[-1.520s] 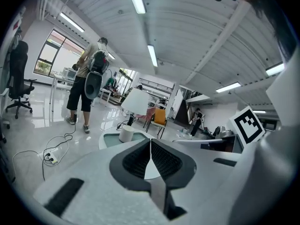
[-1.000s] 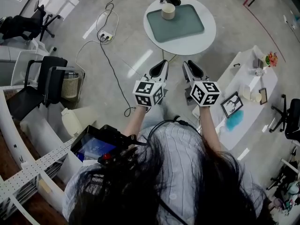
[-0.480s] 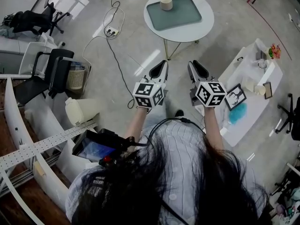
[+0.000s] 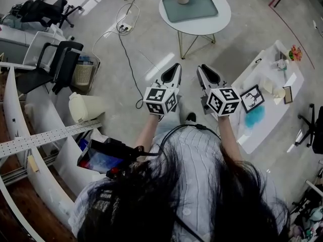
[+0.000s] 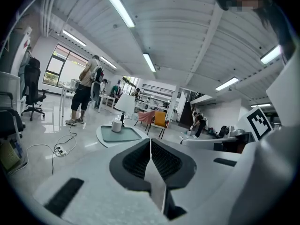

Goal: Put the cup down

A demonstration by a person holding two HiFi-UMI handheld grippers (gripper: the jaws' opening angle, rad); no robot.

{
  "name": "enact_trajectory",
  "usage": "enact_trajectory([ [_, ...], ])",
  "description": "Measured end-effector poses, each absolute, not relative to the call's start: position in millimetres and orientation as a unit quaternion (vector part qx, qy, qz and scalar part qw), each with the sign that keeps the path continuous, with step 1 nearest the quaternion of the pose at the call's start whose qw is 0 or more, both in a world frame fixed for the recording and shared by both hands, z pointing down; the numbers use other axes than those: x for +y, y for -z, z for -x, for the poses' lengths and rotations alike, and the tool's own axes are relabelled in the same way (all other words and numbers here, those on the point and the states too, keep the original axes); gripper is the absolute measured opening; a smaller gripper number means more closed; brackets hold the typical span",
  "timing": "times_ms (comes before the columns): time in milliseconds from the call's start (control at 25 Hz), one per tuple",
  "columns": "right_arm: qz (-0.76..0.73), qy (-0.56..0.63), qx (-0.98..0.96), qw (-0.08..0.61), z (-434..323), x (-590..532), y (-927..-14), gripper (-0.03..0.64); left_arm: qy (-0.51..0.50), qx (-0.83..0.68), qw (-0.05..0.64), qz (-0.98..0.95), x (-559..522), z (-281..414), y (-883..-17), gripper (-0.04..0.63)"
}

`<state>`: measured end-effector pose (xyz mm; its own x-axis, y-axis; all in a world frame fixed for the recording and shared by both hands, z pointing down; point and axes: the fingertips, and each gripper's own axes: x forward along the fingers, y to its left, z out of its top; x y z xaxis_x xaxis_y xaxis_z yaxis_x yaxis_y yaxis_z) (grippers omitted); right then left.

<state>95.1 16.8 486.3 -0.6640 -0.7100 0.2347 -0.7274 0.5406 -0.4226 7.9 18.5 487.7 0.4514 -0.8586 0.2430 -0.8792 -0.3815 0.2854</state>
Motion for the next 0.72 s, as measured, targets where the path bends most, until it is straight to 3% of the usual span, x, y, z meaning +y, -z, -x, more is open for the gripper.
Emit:
enact_trajectory([
  [720, -0.373, -0.221, -0.901, 0.029, -82.1, 88.3, -468.4, 0.046, -0.013, -0.539, 0.173, -0.824, 76.3, -5.7, -477.6, 0.017],
])
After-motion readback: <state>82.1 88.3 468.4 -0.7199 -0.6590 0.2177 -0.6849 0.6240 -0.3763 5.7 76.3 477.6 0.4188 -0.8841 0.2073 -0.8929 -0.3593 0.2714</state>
